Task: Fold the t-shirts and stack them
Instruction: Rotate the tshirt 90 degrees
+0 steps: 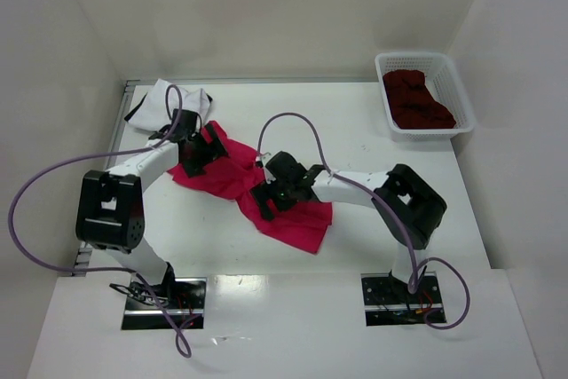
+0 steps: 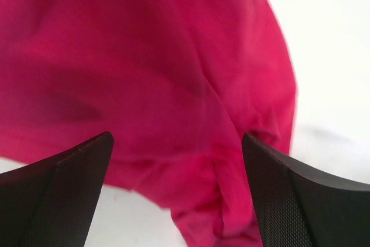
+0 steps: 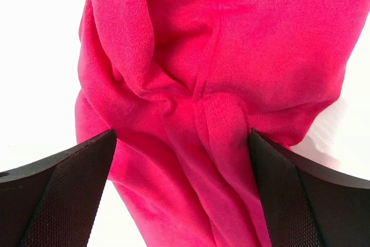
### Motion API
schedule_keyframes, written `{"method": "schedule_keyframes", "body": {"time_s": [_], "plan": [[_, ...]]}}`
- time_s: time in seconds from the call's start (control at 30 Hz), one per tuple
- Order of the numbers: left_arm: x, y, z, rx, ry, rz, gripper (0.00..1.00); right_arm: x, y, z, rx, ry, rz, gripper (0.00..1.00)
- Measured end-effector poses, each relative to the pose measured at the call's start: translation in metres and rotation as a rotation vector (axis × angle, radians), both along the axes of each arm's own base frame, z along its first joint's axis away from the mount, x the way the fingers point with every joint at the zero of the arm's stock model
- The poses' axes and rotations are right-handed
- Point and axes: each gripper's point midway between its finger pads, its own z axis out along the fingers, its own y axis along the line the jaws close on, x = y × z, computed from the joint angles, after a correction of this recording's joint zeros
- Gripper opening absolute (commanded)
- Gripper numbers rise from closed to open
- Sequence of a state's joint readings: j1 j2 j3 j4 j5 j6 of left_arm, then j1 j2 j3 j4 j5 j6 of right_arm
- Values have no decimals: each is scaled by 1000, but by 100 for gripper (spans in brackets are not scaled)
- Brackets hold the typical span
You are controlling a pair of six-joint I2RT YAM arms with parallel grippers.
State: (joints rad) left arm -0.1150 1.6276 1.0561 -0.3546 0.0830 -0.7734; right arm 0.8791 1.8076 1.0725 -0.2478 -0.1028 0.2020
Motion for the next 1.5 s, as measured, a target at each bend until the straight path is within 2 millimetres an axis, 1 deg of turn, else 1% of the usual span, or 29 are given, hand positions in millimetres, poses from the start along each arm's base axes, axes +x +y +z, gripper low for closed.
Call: {"method": "schedule_keyframes", "body": {"time_s": [0.1, 0.17, 0.23, 0.3, 0.43, 0.53, 0.7, 0.83, 0.97, 1.07, 1.17, 1.27, 1.43, 1.5], "plan": [[9, 6, -18, 27, 34, 55, 99, -1, 0, 0, 16, 0, -16, 100], [11, 9, -32, 50, 68, 82, 99, -2, 1, 1, 27, 2, -22, 100], [13, 9, -41, 65, 89, 104, 99, -4, 1, 1, 44, 9, -27, 100], [20, 8, -38, 73, 76, 111, 99, -7, 2, 3, 62, 18, -30, 100], [29, 3, -40, 83, 76, 117, 99, -17, 4, 5, 93, 56, -38, 100], [37, -3, -40, 97, 68, 108, 99, -28, 8, 5, 105, 79, -35, 100], [57, -27, -39, 112, 37, 56, 99, -46, 20, 6, 117, 108, -18, 100], [67, -52, -38, 116, 12, -17, 99, -55, 24, 7, 127, 128, -32, 100], [82, -82, -37, 118, -12, -113, 99, -64, 19, 9, 143, 155, -72, 100], [96, -110, -35, 117, -38, -189, 99, -70, 12, 9, 137, 176, -112, 100], [108, -133, -33, 114, -61, -252, 99, -71, 7, 9, 123, 182, -161, 100], [115, -149, -33, 108, -65, -295, 99, -69, 6, 8, 110, 182, -198, 100], [131, -159, -32, 103, -74, -325, 99, -60, 6, 6, 67, 187, -268, 100], [138, -163, -32, 102, -77, -328, 99, -51, 4, 6, 61, 184, -306, 100]]}}
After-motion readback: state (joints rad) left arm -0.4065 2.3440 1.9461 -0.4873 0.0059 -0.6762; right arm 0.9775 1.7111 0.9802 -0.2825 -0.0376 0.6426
